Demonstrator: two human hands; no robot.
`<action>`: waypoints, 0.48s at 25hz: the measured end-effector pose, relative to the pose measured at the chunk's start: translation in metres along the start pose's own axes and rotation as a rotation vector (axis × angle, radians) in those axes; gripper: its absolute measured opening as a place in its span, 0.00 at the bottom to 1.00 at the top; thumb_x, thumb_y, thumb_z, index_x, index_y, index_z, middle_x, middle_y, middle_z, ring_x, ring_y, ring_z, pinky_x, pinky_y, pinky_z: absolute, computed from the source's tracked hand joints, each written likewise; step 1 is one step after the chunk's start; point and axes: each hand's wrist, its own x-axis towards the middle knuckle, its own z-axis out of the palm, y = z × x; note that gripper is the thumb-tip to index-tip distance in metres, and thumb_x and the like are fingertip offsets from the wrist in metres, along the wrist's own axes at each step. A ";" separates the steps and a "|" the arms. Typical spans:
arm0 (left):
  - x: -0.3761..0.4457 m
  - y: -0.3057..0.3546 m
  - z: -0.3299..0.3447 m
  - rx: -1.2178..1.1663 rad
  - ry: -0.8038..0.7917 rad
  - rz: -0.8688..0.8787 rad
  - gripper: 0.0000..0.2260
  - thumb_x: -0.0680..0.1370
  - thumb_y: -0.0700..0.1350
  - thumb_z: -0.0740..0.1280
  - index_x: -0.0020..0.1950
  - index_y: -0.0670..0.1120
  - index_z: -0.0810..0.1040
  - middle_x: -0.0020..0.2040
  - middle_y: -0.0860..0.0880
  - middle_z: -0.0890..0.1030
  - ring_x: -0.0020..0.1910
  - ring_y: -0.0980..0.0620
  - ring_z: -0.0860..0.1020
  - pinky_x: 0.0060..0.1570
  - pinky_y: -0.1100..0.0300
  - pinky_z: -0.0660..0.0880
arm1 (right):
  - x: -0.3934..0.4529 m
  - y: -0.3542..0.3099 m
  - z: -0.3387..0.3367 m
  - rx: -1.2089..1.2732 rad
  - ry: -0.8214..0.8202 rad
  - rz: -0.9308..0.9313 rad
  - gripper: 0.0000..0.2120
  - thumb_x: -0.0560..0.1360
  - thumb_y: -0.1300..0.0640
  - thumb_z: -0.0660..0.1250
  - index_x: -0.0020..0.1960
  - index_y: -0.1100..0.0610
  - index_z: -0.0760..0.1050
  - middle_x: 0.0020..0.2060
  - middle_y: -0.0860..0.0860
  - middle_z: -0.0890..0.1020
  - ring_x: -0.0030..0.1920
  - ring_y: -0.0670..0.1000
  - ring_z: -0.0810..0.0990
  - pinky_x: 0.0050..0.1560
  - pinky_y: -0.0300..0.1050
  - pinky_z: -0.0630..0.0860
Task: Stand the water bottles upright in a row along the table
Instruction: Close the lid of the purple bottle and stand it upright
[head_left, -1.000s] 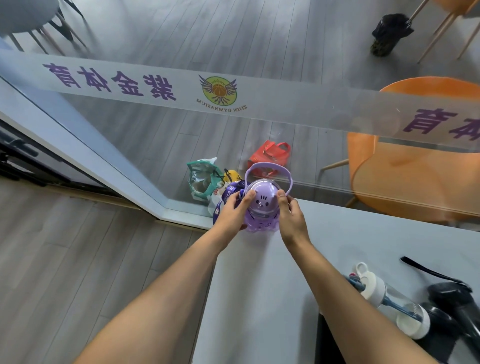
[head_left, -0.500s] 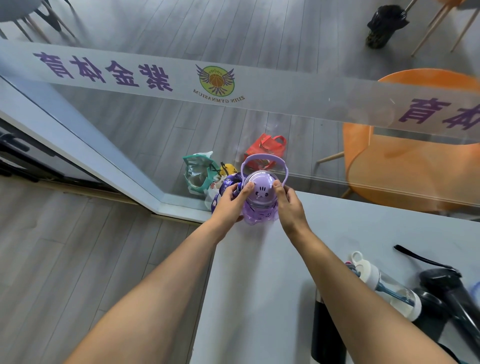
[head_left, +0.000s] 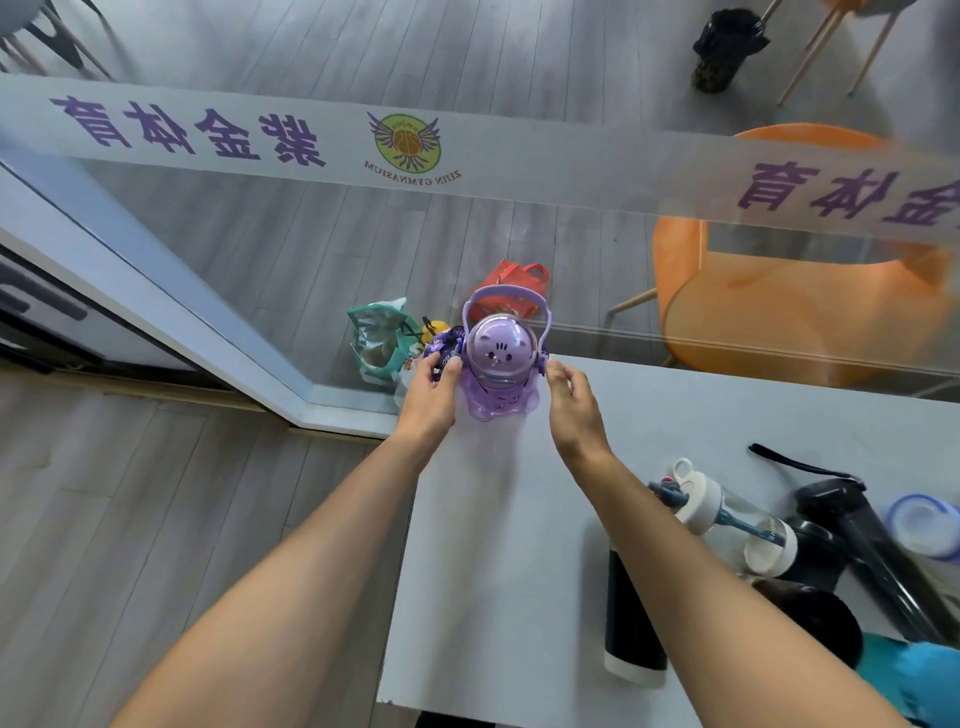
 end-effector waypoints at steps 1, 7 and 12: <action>-0.010 -0.006 -0.001 0.017 0.018 -0.003 0.23 0.79 0.57 0.62 0.71 0.50 0.68 0.59 0.46 0.77 0.50 0.45 0.78 0.60 0.42 0.77 | -0.013 0.007 -0.004 -0.024 0.010 0.005 0.25 0.81 0.39 0.56 0.72 0.52 0.68 0.68 0.53 0.76 0.64 0.52 0.75 0.60 0.46 0.70; -0.079 -0.073 0.015 0.076 -0.142 -0.091 0.14 0.81 0.46 0.60 0.65 0.46 0.73 0.55 0.45 0.77 0.52 0.45 0.78 0.55 0.47 0.78 | -0.111 0.071 -0.027 -0.184 -0.005 0.068 0.22 0.78 0.50 0.65 0.70 0.50 0.70 0.63 0.53 0.78 0.64 0.52 0.77 0.66 0.51 0.73; -0.125 -0.118 0.045 0.195 -0.292 -0.090 0.12 0.79 0.45 0.61 0.61 0.49 0.76 0.56 0.44 0.80 0.52 0.45 0.80 0.54 0.46 0.79 | -0.174 0.130 -0.059 -0.202 -0.051 0.192 0.18 0.77 0.51 0.66 0.66 0.47 0.74 0.59 0.49 0.80 0.58 0.48 0.79 0.62 0.46 0.75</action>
